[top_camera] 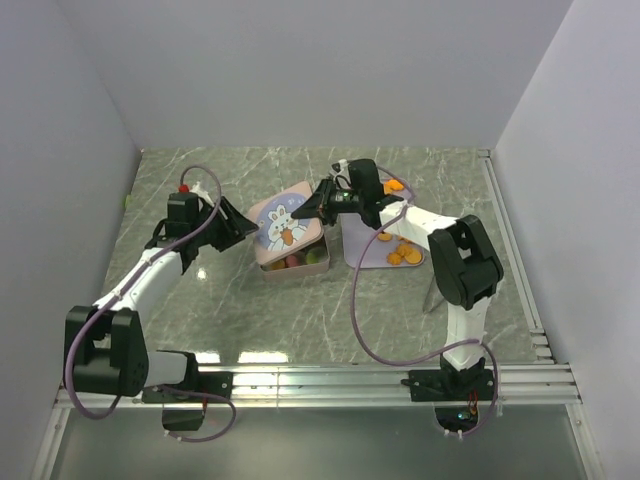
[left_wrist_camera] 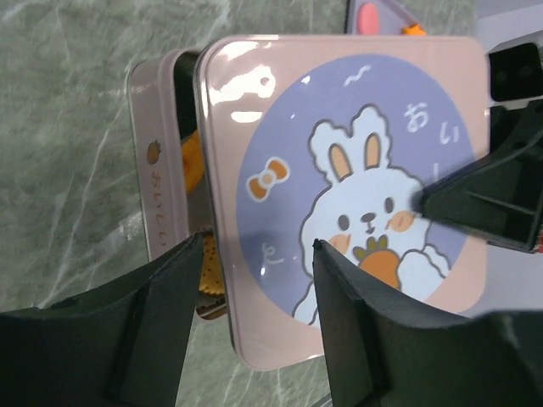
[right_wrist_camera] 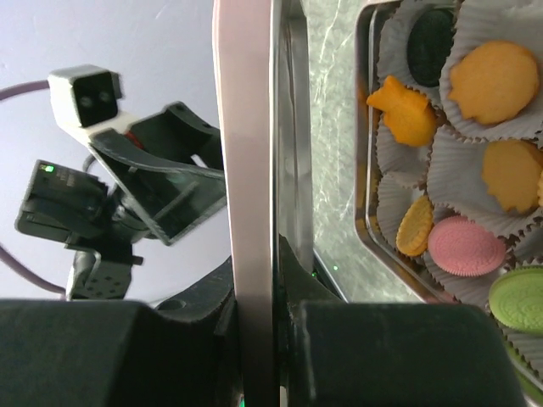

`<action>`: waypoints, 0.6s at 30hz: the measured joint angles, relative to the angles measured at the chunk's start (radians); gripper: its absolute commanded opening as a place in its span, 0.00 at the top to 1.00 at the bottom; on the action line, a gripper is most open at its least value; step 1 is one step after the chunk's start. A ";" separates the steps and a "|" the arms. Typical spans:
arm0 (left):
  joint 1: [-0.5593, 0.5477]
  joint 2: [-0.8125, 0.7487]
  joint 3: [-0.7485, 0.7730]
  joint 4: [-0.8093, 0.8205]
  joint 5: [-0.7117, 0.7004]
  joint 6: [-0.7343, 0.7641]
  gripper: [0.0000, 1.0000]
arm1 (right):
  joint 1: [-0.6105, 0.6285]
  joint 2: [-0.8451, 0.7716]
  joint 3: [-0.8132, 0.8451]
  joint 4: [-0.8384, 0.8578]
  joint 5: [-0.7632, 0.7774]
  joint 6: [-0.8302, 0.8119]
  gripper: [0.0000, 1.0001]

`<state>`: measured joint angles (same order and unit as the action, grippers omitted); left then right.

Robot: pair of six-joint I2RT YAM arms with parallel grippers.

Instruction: Pack the cookies

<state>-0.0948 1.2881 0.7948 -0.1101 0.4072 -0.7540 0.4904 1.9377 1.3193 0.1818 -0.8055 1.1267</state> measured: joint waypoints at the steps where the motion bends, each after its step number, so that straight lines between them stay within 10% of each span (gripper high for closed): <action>1: 0.000 0.009 -0.009 0.003 0.003 0.001 0.40 | 0.001 0.005 -0.002 0.009 0.004 0.006 1.00; 18: -0.015 0.187 -0.051 0.090 0.044 0.002 0.45 | 0.029 0.065 -0.046 0.071 0.067 0.000 1.00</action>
<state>-0.1101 1.4754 0.7437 -0.0204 0.4511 -0.7521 0.5194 2.0026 1.2732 0.2531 -0.7387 1.1271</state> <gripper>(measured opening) 0.559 0.182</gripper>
